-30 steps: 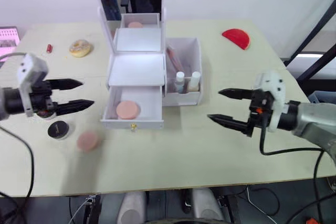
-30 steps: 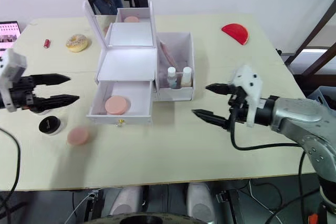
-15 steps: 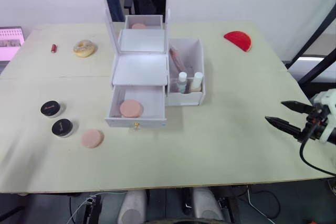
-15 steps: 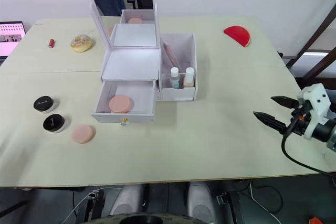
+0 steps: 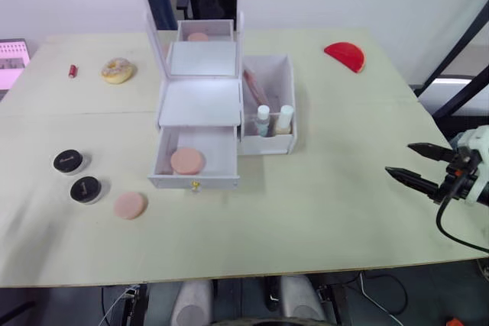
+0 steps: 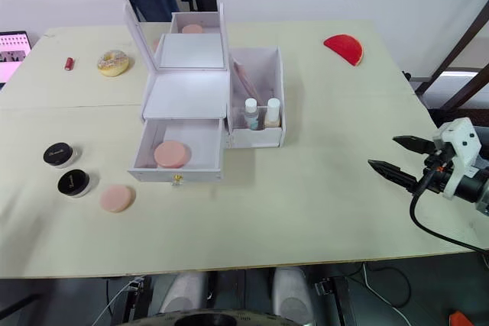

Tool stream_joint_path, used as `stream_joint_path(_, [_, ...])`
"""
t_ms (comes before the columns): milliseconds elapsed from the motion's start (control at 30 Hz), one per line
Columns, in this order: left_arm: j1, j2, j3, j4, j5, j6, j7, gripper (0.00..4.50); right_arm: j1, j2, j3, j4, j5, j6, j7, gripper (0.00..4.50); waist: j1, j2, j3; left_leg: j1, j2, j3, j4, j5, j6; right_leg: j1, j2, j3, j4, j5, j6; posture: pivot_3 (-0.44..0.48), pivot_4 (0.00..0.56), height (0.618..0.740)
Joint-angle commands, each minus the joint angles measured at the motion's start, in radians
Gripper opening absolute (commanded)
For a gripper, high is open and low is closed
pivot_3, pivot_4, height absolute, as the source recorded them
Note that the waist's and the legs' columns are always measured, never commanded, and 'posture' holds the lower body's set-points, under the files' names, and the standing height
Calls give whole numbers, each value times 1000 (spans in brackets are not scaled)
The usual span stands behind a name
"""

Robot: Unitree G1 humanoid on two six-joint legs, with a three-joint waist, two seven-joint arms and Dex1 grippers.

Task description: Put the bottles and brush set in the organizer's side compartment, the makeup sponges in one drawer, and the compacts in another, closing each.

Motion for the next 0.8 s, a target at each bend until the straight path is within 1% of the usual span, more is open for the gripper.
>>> stream_joint_path(33, [-43, 32, -36, -60, -33, 7, -3, 4469, -47, -18, 15, -93, 17, 25, -16, 4500, 2, 0, 0, 0, 0, 0, 1, 0, 0, 0, 0, 0, 0, 0, 0, 0, 150, 739])
stream_joint_path(300, [-107, 24, -214, -344, -114, 142, -45, 4469, -207, -39, 145, -307, 133, 233, -45, 4500, 1, 1, 0, -1, 1, 1, 4, 0, -1, 1, 0, 0, -2, 1, -1, 0, 150, 739])
stream_joint_path(433, [-139, 61, -315, -430, -151, 201, -111, 4469, -347, -33, 243, -414, 210, 321, -57, 4500, -2, 1, 0, -1, 1, 1, 2, 0, 0, -1, 0, 0, 1, 3, -5, 0, 150, 739])
stream_joint_path(533, [-155, 83, -397, -487, -166, 222, -163, 4469, -449, -18, 311, -473, 263, 380, -76, 4500, -1, 1, 0, -1, 1, 0, 0, 0, 0, -2, 1, 0, 2, 3, -5, 0, 150, 739])
stream_joint_path(667, [-171, 99, -506, -494, -153, 208, -237, 4469, -526, 7, 374, -522, 301, 417, -95, 4500, -2, 1, 0, -2, 1, -1, 1, 0, 0, -2, 1, 0, 2, 3, -5, 0, 150, 739])
stream_joint_path(733, [-216, 93, -572, -458, -126, 183, -242, 4469, -547, 19, 400, -530, 302, 426, -110, 4500, 0, 0, 0, -2, 1, -1, 2, 0, 0, -2, 1, 0, 2, 3, -4, 0, 150, 739])
stream_joint_path(800, [-253, 87, -613, -423, -107, 162, -242, 4469, -558, 26, 416, -531, 300, 433, -123, 4500, 4, 0, 0, -2, 1, -1, 3, 0, 0, -2, 1, 0, 3, 2, -3, 0, 150, 739])
